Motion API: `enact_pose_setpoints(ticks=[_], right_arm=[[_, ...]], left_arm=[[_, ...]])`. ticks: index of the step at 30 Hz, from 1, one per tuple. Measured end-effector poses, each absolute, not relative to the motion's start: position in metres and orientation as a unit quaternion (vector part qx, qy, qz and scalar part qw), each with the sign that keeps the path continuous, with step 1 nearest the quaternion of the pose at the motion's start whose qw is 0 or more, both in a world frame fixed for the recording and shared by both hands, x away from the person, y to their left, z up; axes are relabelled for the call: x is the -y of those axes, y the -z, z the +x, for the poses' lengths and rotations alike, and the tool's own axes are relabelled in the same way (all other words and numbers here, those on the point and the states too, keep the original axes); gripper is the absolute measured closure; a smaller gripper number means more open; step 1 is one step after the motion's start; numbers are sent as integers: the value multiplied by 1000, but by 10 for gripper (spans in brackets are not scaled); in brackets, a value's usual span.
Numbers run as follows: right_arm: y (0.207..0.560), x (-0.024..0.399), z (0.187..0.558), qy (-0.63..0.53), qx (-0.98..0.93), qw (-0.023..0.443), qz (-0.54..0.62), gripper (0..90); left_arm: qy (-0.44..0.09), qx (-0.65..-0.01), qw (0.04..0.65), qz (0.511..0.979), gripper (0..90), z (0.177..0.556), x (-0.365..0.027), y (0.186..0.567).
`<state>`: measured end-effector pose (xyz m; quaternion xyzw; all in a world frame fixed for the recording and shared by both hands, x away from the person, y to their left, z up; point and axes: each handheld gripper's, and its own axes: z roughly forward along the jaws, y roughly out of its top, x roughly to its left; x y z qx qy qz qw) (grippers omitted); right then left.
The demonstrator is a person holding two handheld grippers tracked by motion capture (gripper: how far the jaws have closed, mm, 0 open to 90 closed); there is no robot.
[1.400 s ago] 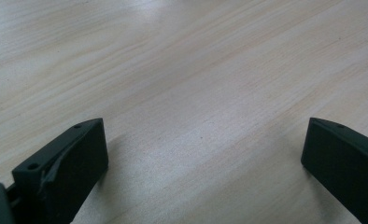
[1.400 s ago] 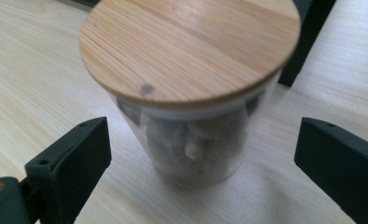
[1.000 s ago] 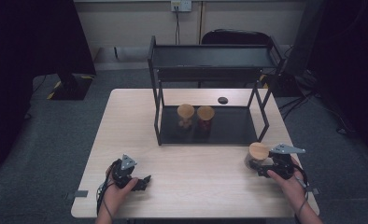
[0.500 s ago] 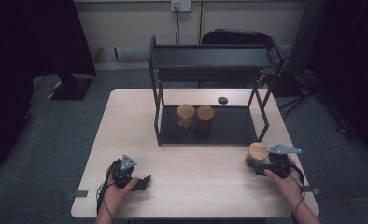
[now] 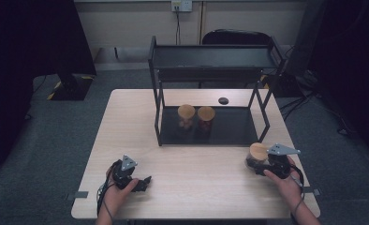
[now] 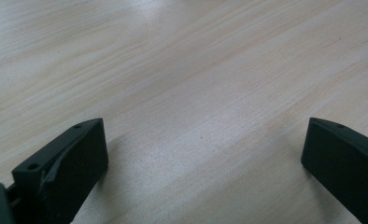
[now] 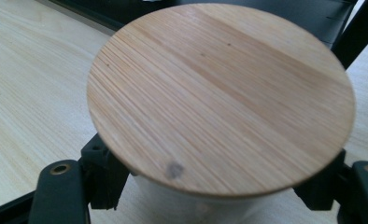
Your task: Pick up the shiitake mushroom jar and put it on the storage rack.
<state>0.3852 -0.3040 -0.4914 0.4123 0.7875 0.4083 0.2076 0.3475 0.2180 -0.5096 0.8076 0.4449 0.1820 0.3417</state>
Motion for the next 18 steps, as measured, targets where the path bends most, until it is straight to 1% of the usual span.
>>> enact_pose_setpoints(ticks=[18], right_arm=[[484, 289, 390, -403, -803, 197, 393, 256]], left_arm=[[-182, -445, 341, 808, 0, 347, -218, 510]])
